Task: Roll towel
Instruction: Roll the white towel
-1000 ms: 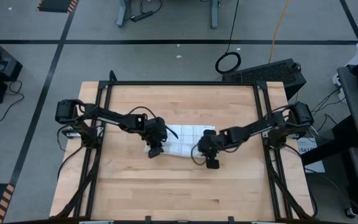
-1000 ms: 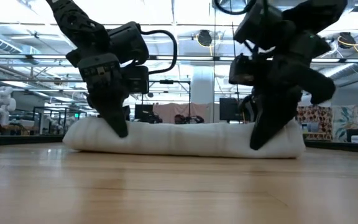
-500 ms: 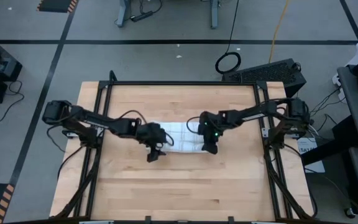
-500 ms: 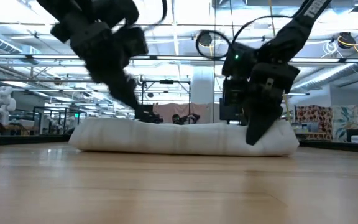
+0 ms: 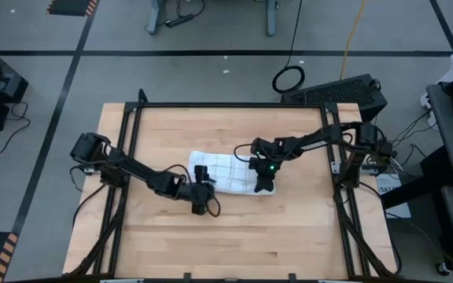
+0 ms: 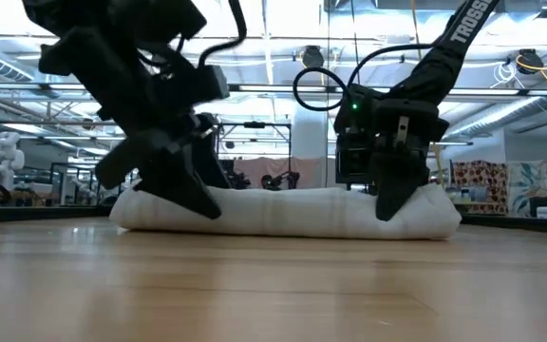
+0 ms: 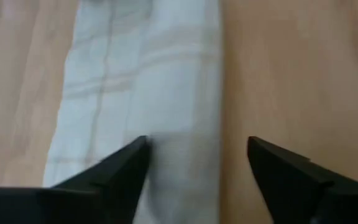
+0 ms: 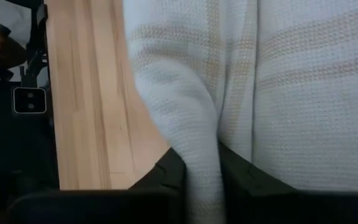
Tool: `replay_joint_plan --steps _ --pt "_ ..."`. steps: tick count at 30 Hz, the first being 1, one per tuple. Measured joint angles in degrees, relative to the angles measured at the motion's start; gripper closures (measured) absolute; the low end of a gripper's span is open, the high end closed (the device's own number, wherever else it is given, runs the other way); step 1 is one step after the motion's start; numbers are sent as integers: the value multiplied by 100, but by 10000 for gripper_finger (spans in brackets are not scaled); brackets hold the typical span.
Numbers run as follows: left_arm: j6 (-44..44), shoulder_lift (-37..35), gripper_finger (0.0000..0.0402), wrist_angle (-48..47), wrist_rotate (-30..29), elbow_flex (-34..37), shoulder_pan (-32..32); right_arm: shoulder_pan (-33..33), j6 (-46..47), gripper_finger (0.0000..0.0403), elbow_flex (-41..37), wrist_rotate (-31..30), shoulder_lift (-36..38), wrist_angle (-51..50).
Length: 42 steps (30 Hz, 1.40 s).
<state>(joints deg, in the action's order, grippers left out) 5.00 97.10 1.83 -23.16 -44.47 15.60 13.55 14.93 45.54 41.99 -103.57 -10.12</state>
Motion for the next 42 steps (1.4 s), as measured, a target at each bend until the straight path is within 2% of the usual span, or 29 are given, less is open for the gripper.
replay_joint_plan --steps 2,5,9,11,16,20,24,30,34,42 --pt "-60 2 162 -53 2 0 -81 -10 -8 347 -8 -22 107 4" --pt "-245 -6 239 -129 179 -4 -223 -17 6 321 -31 -128 328 -76" --pt "-429 -42 354 -100 486 -34 -441 -17 -217 274 -33 -647 858 -407" --pt "-510 -74 381 -100 636 -46 -550 -47 -481 252 -33 -1068 1190 -652" --pt "-834 -268 376 -228 1314 -46 -922 -627 -1212 213 -42 -2820 2112 -1164" --pt "-1238 -497 380 -411 2328 -52 -1331 -1506 -1565 192 -297 -3475 2443 -428" --pt "-1601 -518 381 -785 3268 -62 -1773 -2339 -1837 174 -609 -4325 2339 602" --pt "-1679 -237 382 -1071 3826 -52 -2140 -2842 -2307 166 -728 -5752 1640 1382" --pt "-1678 -213 382 -1052 3956 -55 -2162 -2695 -2392 177 -723 -6014 1253 1732" --pt "-1679 -219 369 -1088 4039 -46 -2156 -2182 -2441 202 -717 -5952 971 1872"
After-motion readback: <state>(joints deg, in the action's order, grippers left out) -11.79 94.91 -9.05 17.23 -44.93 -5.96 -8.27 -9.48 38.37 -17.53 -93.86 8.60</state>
